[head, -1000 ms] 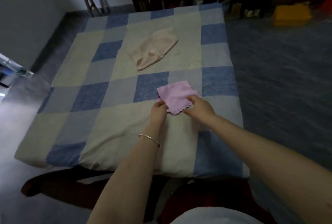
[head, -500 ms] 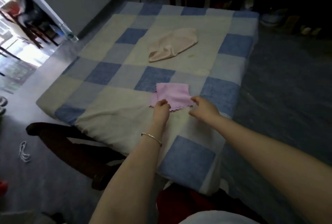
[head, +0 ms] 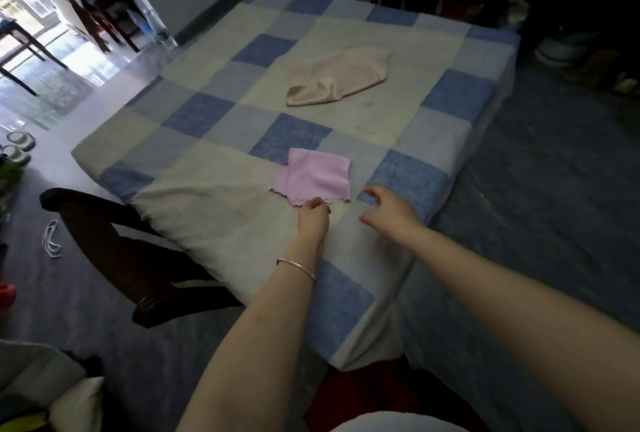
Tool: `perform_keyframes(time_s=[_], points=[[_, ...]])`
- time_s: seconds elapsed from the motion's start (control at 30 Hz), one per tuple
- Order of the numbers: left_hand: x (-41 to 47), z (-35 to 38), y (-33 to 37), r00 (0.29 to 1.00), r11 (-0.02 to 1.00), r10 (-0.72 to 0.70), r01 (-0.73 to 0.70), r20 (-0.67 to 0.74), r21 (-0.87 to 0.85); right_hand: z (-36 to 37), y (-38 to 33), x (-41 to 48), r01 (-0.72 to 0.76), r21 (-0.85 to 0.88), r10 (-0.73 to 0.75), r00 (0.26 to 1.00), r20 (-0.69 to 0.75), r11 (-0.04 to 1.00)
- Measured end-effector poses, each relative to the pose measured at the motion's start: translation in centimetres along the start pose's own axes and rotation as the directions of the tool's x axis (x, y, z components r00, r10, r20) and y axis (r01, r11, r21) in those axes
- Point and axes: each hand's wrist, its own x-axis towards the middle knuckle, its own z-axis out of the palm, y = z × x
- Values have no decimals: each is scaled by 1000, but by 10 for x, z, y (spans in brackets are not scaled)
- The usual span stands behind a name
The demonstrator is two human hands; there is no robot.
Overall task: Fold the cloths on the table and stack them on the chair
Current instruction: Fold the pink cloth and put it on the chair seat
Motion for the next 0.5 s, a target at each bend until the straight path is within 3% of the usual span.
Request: perform_keyframes(time_s=[0.5], points=[[6, 50, 7, 999, 998, -47, 45, -24, -45, -35, 22, 37, 72, -15, -72, 997, 20, 997]])
